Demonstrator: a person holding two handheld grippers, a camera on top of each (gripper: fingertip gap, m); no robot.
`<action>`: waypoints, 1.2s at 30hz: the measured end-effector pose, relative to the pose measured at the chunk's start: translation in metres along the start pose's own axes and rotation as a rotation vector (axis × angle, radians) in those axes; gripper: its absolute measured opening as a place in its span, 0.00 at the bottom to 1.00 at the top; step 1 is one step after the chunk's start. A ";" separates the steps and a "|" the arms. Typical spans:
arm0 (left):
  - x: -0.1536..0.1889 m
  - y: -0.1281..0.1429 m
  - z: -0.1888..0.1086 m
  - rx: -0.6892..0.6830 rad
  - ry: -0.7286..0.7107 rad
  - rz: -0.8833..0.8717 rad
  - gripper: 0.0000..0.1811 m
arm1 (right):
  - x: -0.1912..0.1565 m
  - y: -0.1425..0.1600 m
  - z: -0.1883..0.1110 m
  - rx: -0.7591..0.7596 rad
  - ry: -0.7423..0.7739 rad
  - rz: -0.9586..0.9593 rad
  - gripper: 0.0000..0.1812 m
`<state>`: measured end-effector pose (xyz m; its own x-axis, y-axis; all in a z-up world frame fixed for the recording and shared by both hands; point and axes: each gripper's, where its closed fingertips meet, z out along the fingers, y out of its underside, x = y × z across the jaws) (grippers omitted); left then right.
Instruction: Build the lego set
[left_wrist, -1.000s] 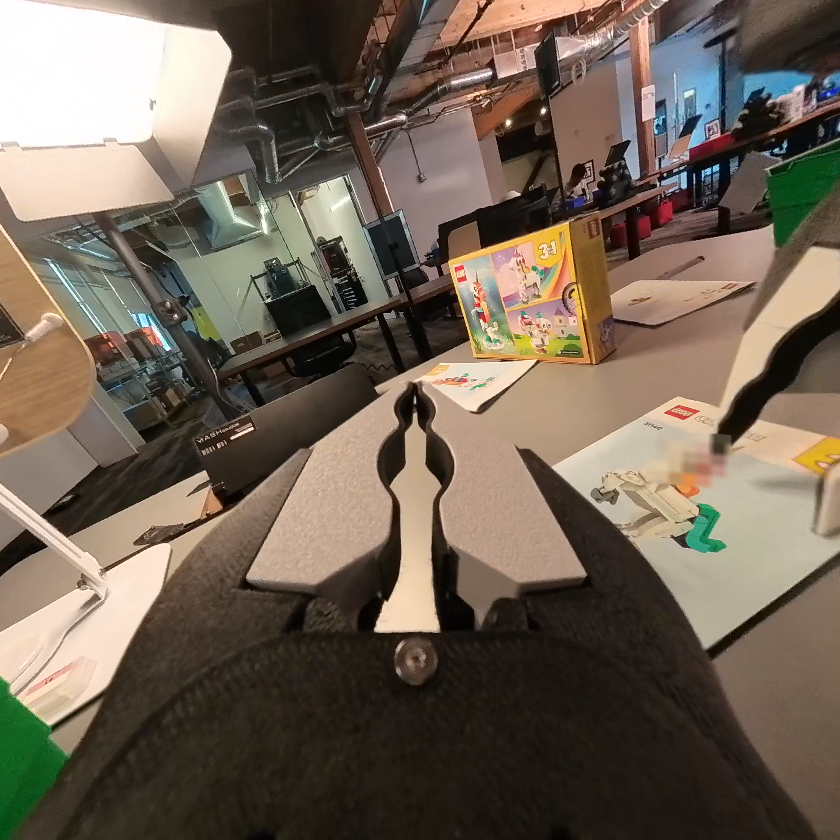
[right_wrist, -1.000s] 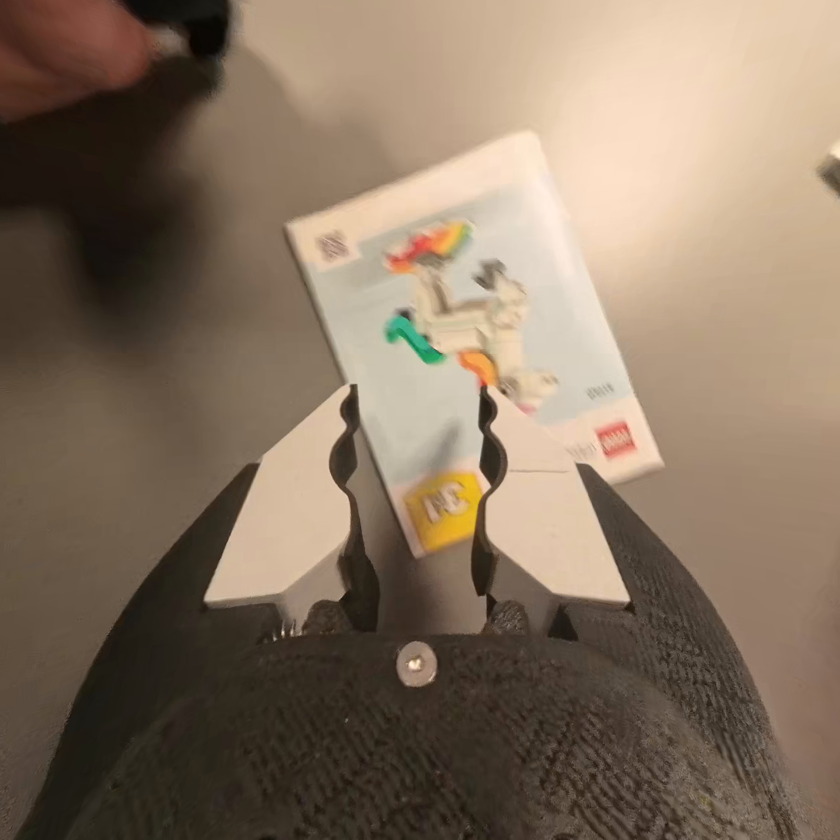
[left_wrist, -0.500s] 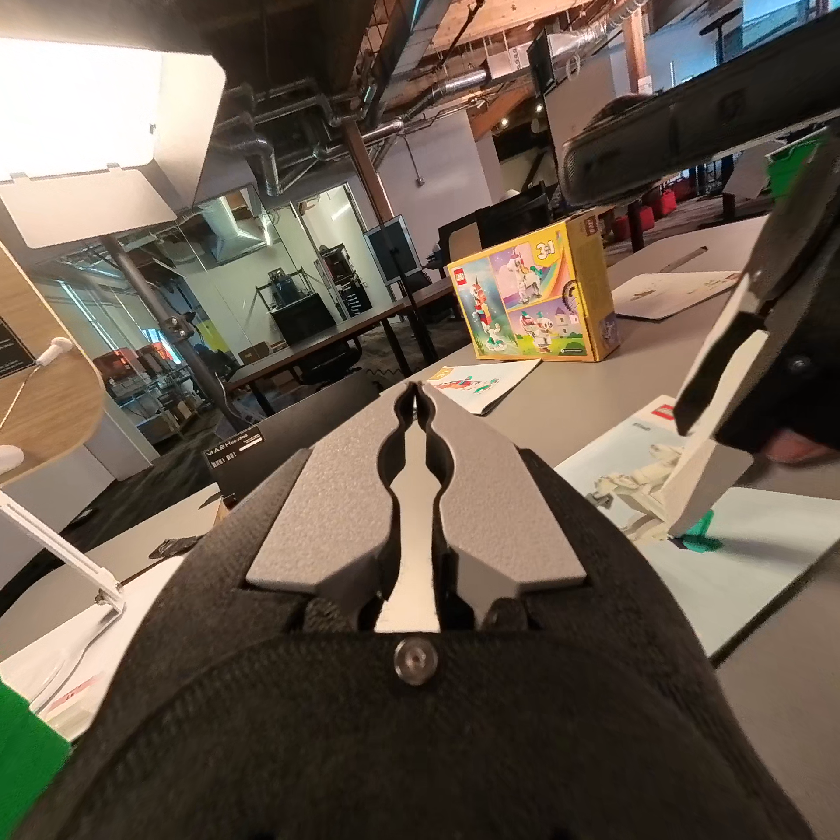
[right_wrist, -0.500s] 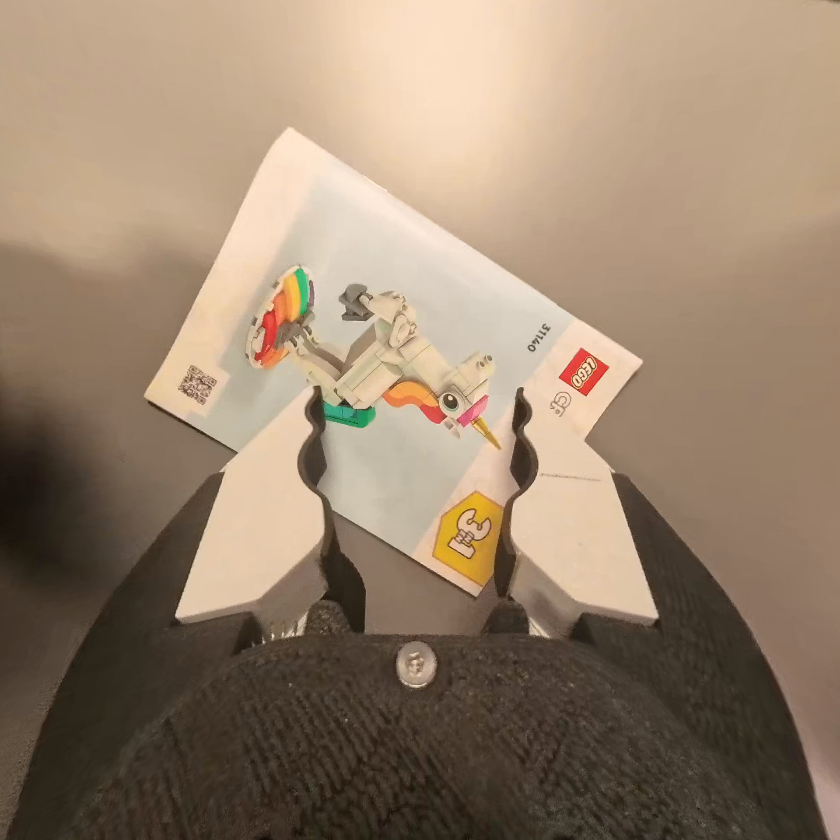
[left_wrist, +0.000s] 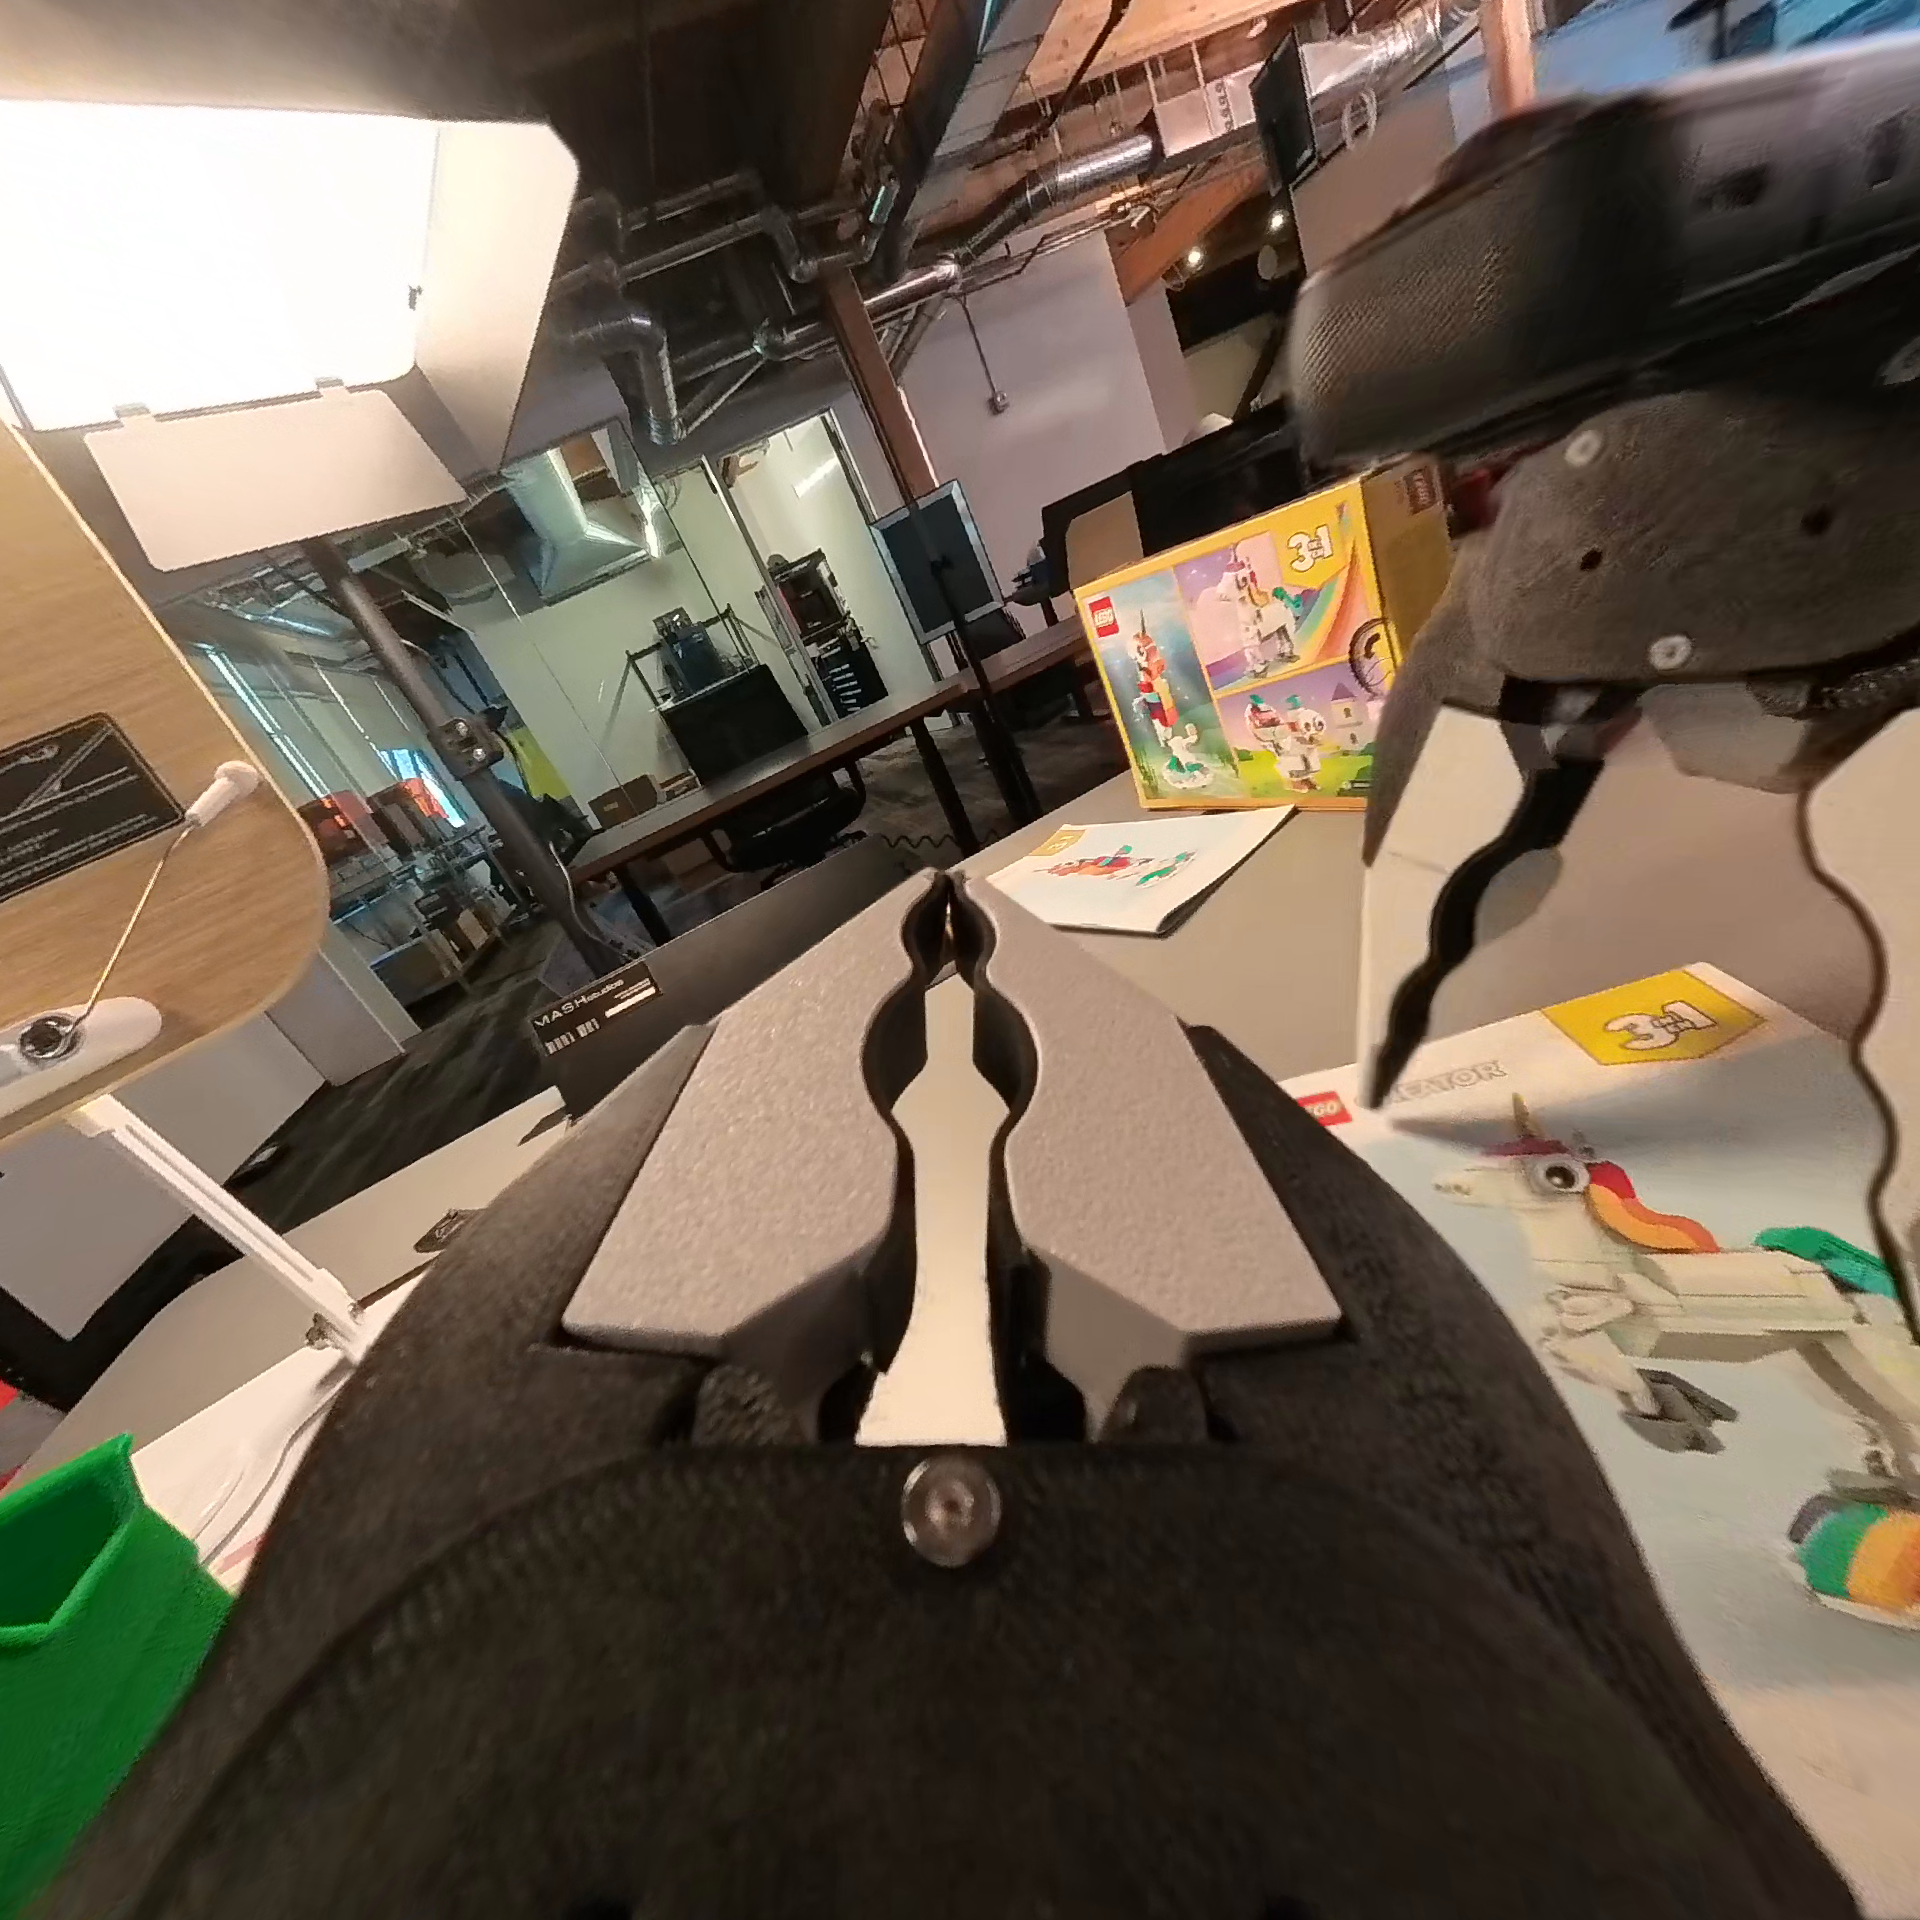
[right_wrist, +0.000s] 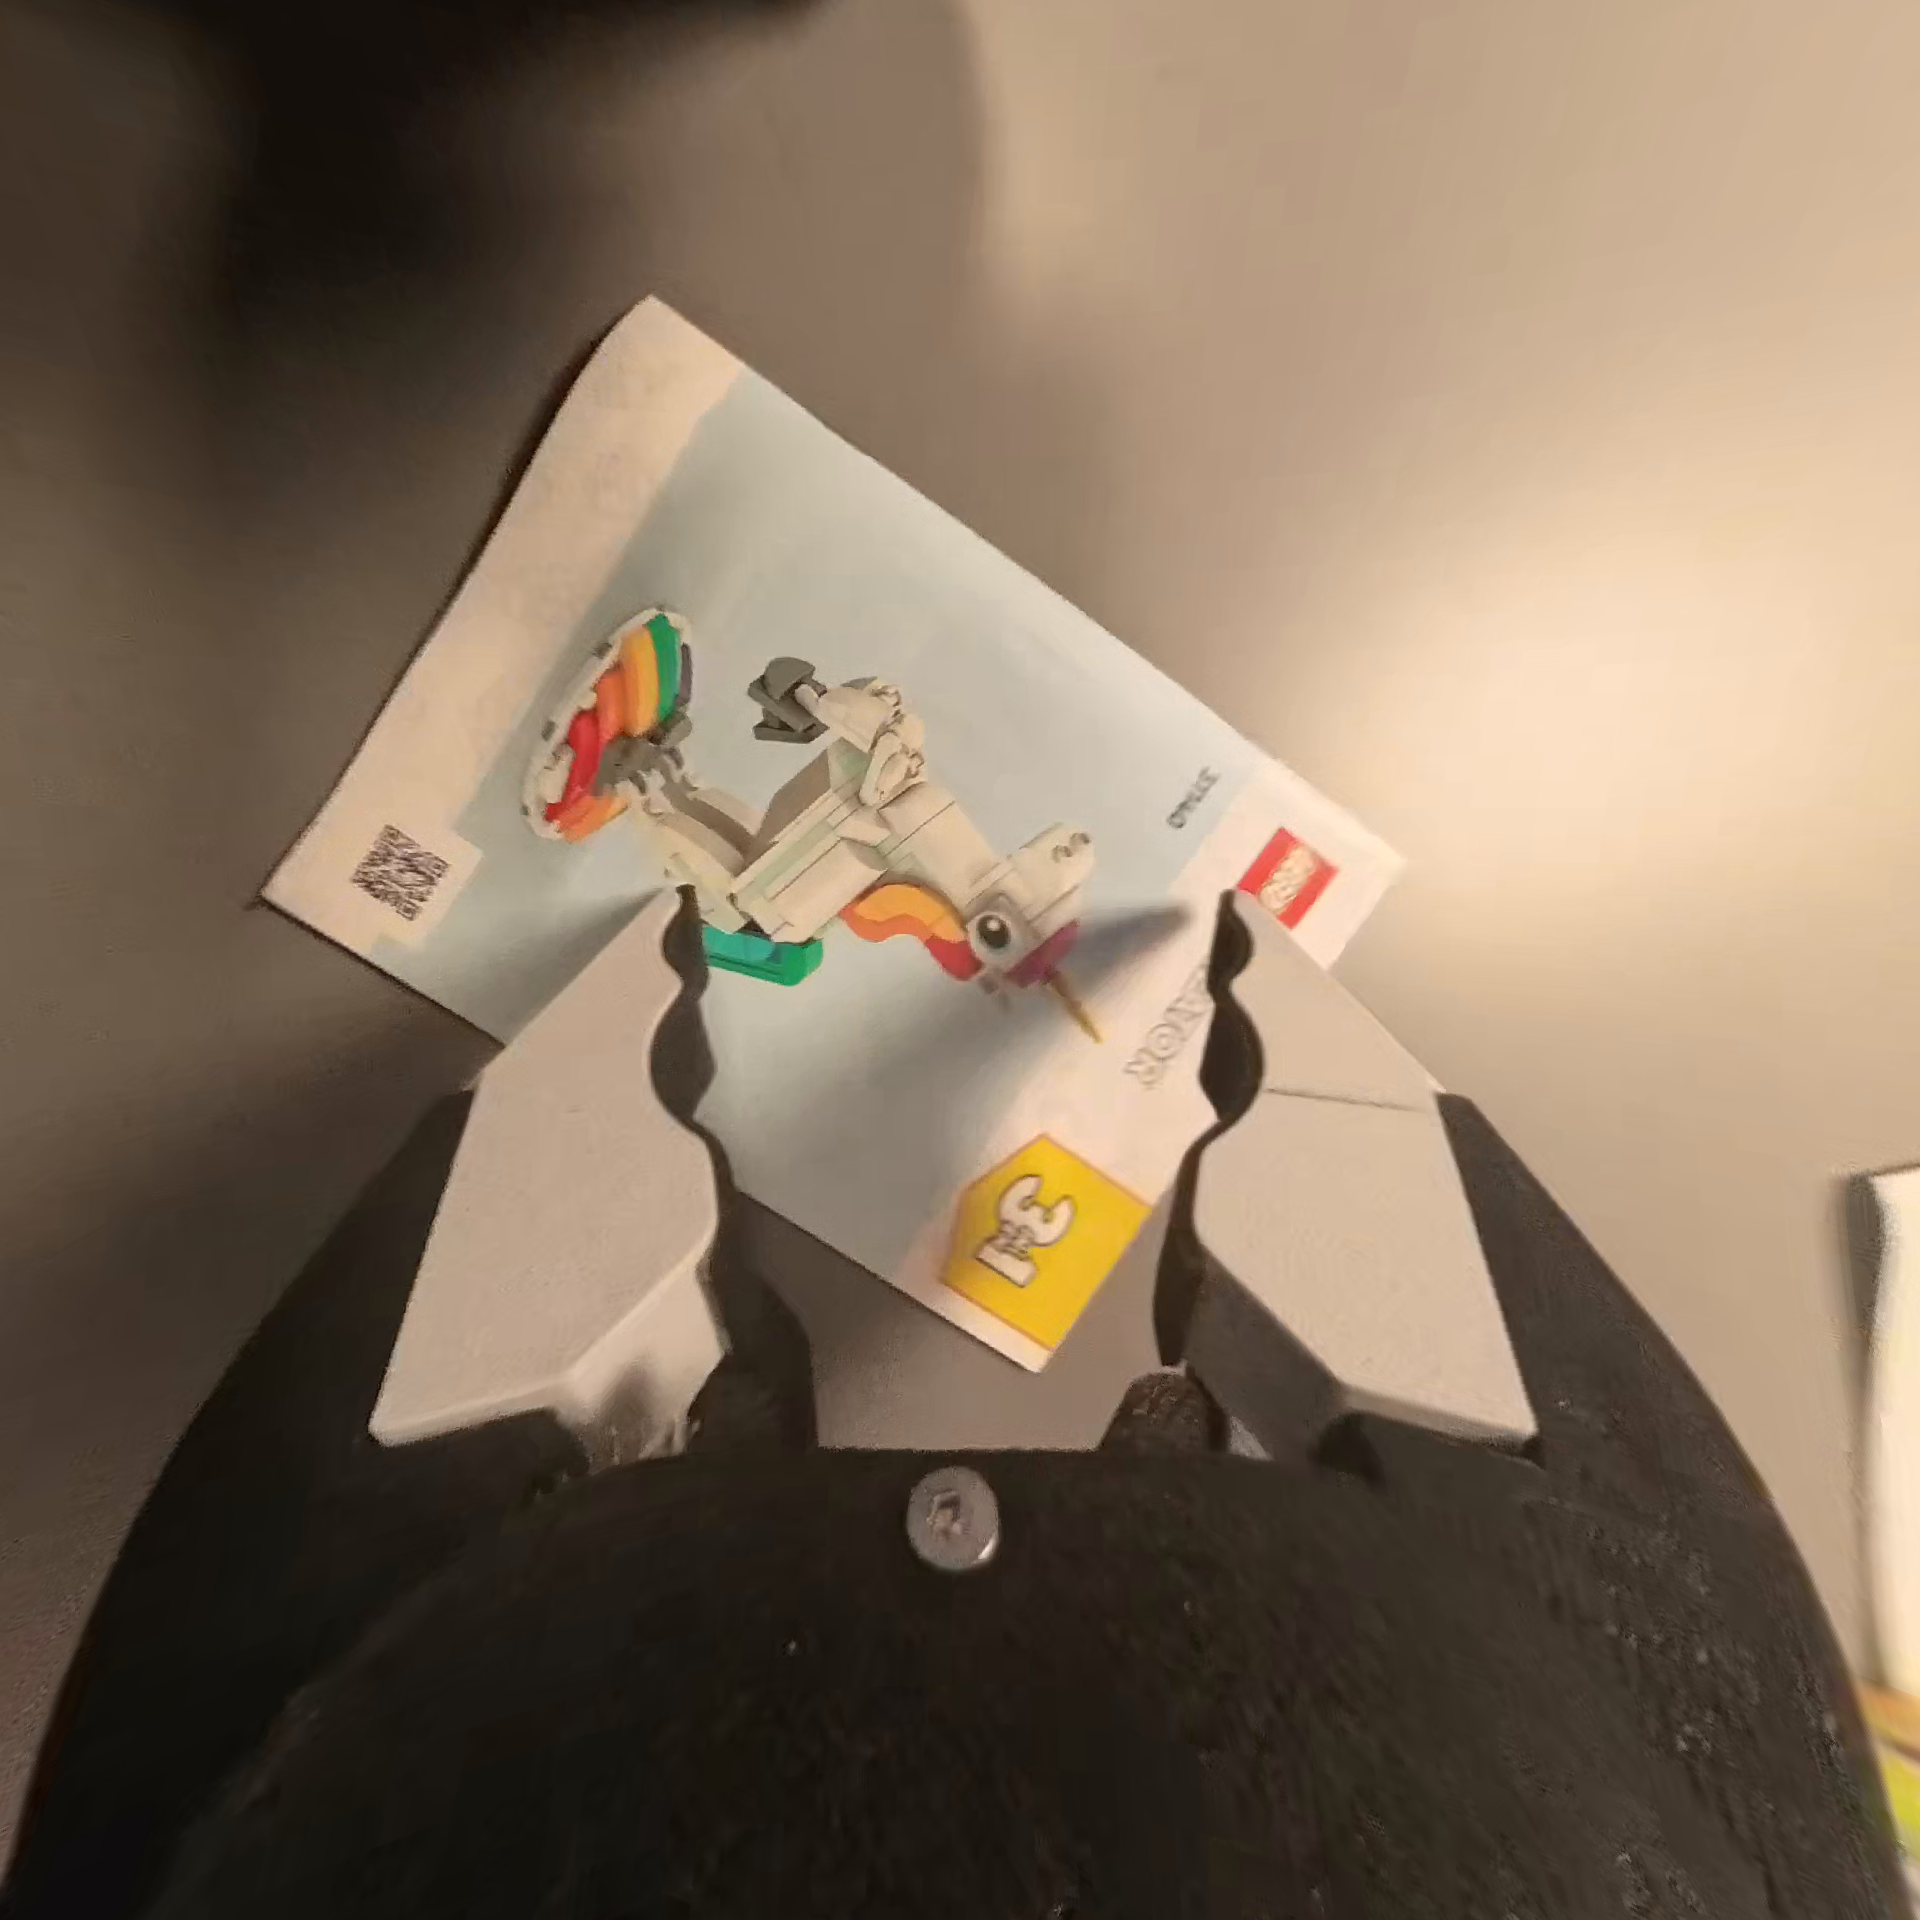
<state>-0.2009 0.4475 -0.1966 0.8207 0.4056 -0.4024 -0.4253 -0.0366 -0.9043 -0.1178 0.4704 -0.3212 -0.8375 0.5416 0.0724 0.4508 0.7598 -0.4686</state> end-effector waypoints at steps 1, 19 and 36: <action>-0.001 0.001 0.000 -0.003 0.000 -0.004 0.00 | 0.005 -0.003 -0.003 0.003 0.062 -0.049 0.57; 0.149 0.028 -0.081 -0.335 1.137 0.054 0.30 | 0.039 0.037 -0.151 0.998 1.020 0.511 0.44; 0.176 0.024 -0.113 -0.408 1.321 0.093 0.20 | 0.037 0.038 -0.146 1.011 0.920 0.509 0.35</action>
<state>-0.0238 0.4149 -0.3046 0.6423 -0.7610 -0.0911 -0.5454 -0.3704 -0.7519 -0.0873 0.5717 -0.2080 0.0070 0.9983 0.0575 -0.0979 0.0580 -0.9935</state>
